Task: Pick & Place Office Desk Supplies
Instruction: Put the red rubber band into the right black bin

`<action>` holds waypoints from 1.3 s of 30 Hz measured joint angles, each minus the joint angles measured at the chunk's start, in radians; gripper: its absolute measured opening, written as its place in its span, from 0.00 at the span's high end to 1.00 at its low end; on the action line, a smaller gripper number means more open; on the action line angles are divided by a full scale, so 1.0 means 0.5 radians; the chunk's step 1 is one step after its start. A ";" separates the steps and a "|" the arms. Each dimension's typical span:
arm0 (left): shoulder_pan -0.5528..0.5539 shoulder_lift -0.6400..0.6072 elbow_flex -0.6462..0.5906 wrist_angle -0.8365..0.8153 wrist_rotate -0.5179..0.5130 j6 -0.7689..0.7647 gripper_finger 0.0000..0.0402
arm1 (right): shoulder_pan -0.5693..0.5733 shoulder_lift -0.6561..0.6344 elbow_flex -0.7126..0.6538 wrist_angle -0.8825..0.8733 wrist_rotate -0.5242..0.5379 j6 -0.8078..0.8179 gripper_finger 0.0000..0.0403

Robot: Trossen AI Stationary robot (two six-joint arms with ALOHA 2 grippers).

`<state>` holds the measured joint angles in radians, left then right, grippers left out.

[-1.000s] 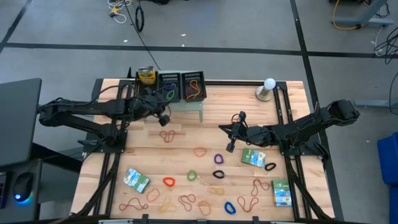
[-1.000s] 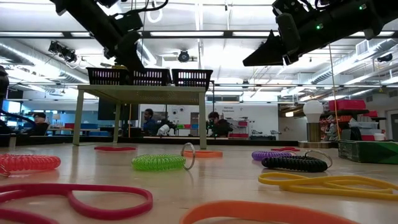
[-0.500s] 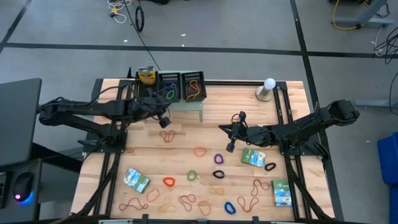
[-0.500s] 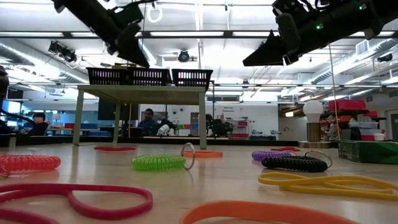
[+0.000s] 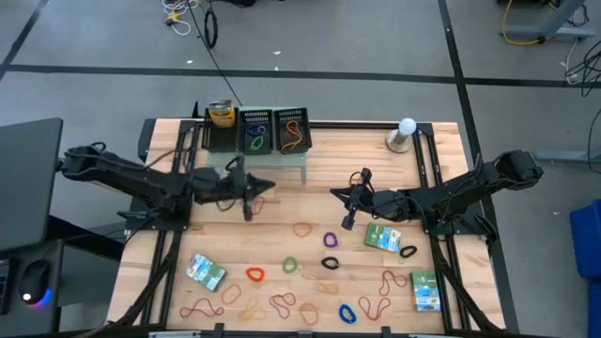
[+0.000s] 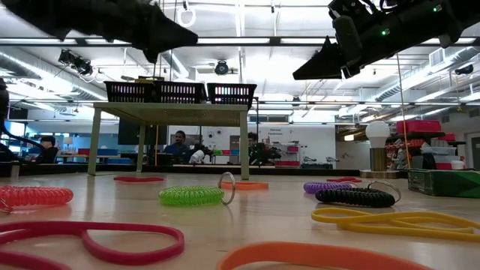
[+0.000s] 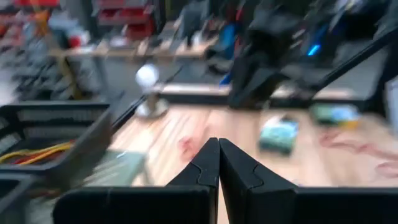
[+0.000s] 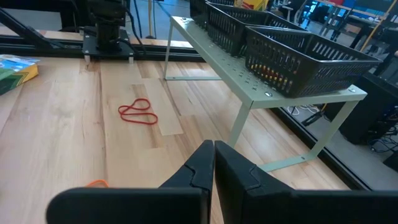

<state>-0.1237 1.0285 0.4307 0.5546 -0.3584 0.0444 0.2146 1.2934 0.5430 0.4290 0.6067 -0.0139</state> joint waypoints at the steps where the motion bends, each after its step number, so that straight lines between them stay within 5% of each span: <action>1: -0.016 0.007 -0.071 0.142 0.001 0.005 0.98 | 0.001 0.000 0.000 0.000 0.000 0.000 0.94; 8: -0.033 0.073 -0.379 0.640 -0.015 -0.053 0.98 | 0.001 0.000 0.000 0.000 0.000 0.000 0.94; 29: -0.025 0.076 -0.406 0.738 -0.105 -0.051 0.98 | 0.000 0.000 0.000 0.008 0.000 -0.002 0.94; 39: -0.025 0.077 -0.406 0.781 -0.225 -0.051 0.98 | -0.009 -0.001 0.000 0.285 -0.007 0.031 0.94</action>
<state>-0.1364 1.0668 0.2276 0.9451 -0.4709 0.0189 0.2100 1.2930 0.5430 0.5713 0.6030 0.0013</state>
